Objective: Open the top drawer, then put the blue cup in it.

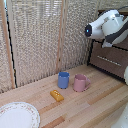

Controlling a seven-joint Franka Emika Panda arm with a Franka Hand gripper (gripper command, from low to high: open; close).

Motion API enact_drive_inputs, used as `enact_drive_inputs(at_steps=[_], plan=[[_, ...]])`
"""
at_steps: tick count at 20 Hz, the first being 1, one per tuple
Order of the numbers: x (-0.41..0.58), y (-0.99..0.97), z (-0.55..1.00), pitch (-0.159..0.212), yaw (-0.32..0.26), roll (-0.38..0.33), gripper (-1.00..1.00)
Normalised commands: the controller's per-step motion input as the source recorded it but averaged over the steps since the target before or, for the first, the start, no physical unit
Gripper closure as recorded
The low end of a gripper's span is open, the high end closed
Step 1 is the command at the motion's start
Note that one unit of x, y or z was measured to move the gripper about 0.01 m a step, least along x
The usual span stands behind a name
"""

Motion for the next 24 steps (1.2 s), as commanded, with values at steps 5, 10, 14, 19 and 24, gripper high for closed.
enact_drive_inputs(at_steps=[5,10,14,19,24], plan=[[-0.004,0.0,-0.05,0.01,0.049,-0.01,1.0],[-0.004,-0.02,-0.01,0.005,0.02,0.086,1.0],[-0.011,0.45,-0.12,-0.057,0.0,0.252,1.0],[0.052,0.77,-0.24,0.054,0.003,0.255,1.0],[0.07,0.85,-0.32,0.074,0.0,0.209,1.0]])
